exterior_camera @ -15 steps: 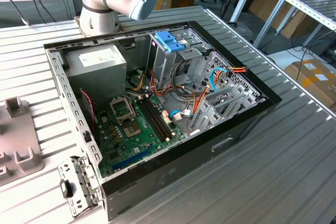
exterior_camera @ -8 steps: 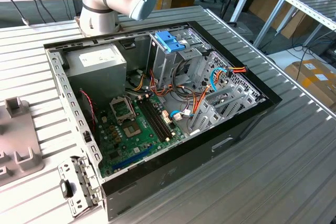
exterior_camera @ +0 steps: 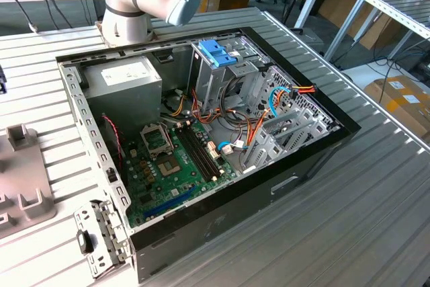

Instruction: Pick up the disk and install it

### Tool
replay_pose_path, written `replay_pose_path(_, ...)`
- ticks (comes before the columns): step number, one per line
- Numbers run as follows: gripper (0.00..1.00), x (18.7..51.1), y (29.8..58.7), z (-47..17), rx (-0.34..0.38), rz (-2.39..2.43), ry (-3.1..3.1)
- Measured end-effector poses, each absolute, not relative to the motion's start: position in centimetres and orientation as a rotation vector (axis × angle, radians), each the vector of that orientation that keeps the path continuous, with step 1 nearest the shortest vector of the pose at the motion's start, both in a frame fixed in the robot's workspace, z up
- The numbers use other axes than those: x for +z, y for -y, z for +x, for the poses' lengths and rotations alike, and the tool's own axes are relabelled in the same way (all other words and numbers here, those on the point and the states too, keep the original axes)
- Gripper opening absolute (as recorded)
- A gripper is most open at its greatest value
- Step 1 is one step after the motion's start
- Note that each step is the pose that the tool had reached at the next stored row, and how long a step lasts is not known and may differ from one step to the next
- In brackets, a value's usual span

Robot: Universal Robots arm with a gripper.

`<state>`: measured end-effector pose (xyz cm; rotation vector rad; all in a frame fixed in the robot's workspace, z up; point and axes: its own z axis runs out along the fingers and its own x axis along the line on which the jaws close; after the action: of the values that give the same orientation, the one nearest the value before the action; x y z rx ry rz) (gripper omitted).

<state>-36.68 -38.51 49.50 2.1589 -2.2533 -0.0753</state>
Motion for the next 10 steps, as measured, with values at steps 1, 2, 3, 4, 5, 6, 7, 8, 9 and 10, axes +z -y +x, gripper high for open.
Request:
replay_pose_path(1, 0.37, 49.5, 38.5, -36.6, -0.075, 2.159, 2.253)
replay_pose_path(2, 0.37, 49.5, 38.5, -36.3, -0.075, 2.159, 2.253)
replay_pose_path(3, 0.37, 49.5, 38.5, -36.2, -0.075, 2.159, 2.253)
replay_pose_path(4, 0.37, 49.5, 38.5, -35.9, -0.075, 2.159, 2.253)
replay_pose_path(5, 0.37, 49.5, 38.5, -35.8, -0.075, 2.159, 2.253)
replay_pose_path(6, 0.37, 49.5, 38.5, -35.6, -0.075, 2.159, 2.253)
replay_pose_path(7, 0.37, 49.5, 38.5, -35.5, -0.075, 2.159, 2.253)
replay_pose_path(8, 0.37, 49.5, 38.5, -35.3, -0.075, 2.159, 2.253)
replay_pose_path(9, 0.37, 49.5, 38.5, -35.2, -0.075, 2.159, 2.253)
replay_pose_path(10, 0.37, 49.5, 38.5, -35.0, -0.075, 2.159, 2.253)
